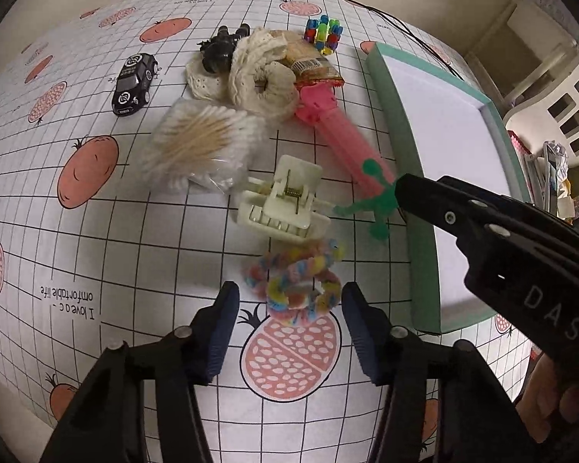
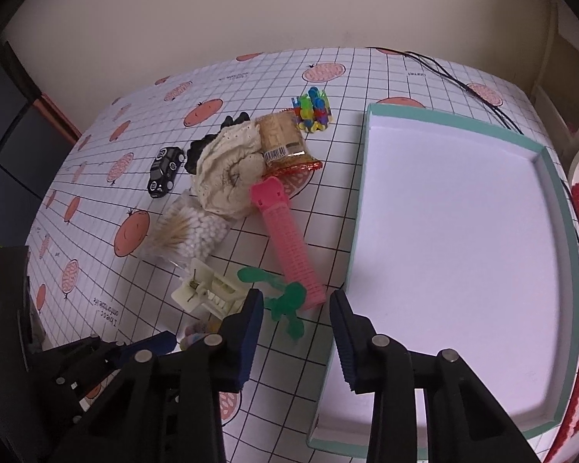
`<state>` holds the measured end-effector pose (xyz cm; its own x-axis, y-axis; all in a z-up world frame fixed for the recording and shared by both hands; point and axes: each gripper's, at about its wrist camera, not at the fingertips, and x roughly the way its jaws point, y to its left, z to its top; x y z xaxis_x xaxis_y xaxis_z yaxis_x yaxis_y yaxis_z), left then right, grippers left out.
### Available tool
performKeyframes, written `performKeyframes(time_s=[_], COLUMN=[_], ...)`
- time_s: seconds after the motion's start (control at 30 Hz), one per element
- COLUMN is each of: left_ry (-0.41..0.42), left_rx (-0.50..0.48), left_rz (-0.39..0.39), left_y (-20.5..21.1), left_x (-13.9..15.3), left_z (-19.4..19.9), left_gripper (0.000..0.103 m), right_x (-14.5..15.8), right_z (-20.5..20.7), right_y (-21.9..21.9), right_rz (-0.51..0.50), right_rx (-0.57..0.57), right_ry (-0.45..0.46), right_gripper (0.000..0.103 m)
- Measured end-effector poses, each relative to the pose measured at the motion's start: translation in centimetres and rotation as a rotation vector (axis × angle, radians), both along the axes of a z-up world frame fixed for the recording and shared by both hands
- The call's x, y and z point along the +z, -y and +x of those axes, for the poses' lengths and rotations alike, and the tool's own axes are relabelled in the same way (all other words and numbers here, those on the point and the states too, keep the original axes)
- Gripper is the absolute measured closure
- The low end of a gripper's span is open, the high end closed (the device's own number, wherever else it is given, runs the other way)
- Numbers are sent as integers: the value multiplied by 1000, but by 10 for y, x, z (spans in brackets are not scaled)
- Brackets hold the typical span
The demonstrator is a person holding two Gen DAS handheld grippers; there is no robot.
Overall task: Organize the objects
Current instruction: 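Grasp the rainbow fuzzy toy with the left tool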
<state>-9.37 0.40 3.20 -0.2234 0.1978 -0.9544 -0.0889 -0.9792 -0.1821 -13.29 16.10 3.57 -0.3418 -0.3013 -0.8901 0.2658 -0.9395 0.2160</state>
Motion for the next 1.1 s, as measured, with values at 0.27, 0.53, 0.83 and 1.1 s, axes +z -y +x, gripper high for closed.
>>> performKeyframes(time_s=[0.27, 0.53, 0.83, 1.1], left_ry=[11, 20, 23, 8], left_rx=[-11, -20, -24, -26], left_rz=[6, 12, 17, 10], left_y=[-2, -1, 1, 6], left_x=[-2, -4, -4, 0], left_z=[2, 4, 4, 5], left_gripper=[55, 63, 67, 71], right_x=[-4, -7, -3, 8], right_z=[-2, -5, -4, -3], right_y=[2, 0, 0, -6], right_rz=[-12, -26, -40, -85], right_rx=[-3, -6, -7, -22], right_ry=[13, 24, 14, -19], right_gripper=[74, 88, 89, 89])
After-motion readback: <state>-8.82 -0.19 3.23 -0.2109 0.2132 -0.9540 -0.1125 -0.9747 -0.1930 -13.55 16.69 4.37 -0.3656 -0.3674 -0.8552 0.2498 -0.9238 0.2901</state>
